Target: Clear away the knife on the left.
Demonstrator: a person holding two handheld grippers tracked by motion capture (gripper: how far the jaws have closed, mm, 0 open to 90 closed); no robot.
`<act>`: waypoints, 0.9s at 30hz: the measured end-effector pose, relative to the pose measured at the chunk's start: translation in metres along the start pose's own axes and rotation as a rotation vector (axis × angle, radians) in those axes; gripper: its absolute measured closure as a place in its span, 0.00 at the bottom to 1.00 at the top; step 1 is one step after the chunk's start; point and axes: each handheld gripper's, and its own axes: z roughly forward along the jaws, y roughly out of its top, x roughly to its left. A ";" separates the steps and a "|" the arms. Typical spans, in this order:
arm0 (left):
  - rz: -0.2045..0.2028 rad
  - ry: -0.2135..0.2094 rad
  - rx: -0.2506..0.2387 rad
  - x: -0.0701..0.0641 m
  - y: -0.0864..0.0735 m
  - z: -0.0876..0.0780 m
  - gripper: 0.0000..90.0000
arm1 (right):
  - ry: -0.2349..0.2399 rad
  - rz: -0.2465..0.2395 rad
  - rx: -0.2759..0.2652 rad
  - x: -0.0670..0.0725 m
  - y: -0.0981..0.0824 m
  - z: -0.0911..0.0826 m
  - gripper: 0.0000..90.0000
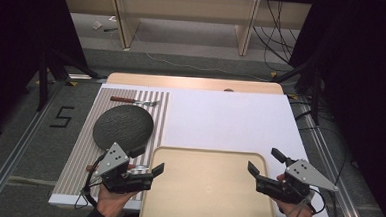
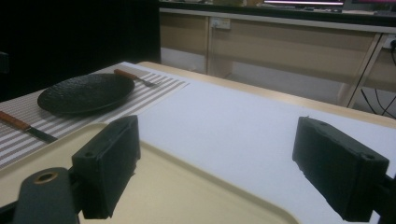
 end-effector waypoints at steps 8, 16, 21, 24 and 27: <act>0.012 -0.018 0.018 0.000 0.000 0.001 0.17 | 0.004 -0.001 0.002 0.001 0.000 0.000 0.18; 0.048 -0.065 0.100 0.003 0.001 0.006 0.17 | 0.009 0.000 0.001 0.000 0.000 0.000 0.18; 0.083 -0.067 0.146 0.010 0.002 0.006 0.17 | 0.011 -0.002 -0.001 0.001 0.001 0.000 0.18; 0.101 -0.055 0.177 0.017 0.003 0.005 0.17 | 0.013 -0.001 0.006 0.001 0.001 0.000 0.18; 0.124 -0.032 0.220 0.027 0.003 0.003 0.18 | 0.015 -0.002 0.002 0.001 0.001 0.000 0.18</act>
